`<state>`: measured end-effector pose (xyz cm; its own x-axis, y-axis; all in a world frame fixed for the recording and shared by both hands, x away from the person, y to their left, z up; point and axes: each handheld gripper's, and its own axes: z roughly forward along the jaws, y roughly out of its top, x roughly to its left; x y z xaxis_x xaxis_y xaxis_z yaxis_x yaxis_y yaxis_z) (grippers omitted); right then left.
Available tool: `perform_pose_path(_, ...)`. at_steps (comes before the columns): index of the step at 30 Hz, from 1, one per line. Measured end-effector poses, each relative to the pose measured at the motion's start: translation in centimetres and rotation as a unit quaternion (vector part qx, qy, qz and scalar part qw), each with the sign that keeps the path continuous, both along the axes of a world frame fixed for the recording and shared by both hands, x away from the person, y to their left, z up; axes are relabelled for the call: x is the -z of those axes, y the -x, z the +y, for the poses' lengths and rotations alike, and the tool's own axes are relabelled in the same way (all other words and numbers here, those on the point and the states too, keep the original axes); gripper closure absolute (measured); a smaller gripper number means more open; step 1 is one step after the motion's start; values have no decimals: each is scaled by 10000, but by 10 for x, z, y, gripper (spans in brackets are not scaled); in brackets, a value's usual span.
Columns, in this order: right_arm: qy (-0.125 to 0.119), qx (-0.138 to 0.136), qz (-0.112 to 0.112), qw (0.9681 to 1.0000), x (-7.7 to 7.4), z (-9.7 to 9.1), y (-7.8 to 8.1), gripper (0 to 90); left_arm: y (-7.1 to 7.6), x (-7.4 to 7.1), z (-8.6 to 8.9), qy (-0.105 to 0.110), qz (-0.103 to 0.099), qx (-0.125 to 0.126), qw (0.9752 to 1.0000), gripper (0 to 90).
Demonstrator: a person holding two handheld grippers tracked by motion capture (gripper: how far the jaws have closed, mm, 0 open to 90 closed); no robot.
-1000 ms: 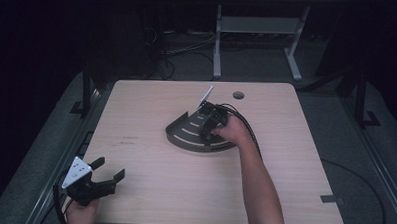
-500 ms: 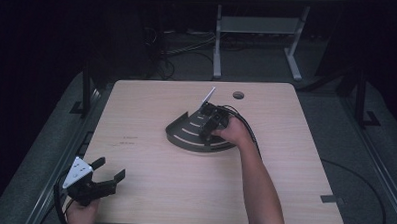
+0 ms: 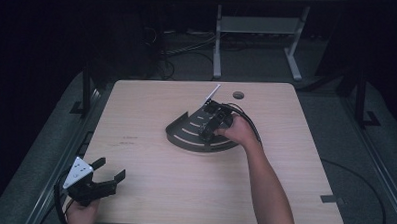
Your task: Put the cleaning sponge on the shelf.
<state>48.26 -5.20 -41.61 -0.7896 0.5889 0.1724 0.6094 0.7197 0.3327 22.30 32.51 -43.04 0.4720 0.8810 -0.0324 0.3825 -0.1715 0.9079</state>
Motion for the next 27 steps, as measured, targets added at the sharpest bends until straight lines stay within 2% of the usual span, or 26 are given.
perform_pose_path(4, -134, -33, -64, 9999, -5, -4, 5, 172, 1, 0, 1, -23, -4, -7, 10000, 133)
perform_pose_path(9, -107, -46, -103, 9999, -9, -11, 10, 173, 1, 0, 0, -32, -4, 1, 10000, 133)
perform_pose_path(13, -210, -22, -146, 9997, -14, -18, 10, 173, 0, 0, 0, -29, 5, 0, 10000, 134)
perform_pose_path(27, -225, 10, -165, 9996, -21, -30, 16, 174, 1, -1, 0, -20, 9, -3, 10000, 134)
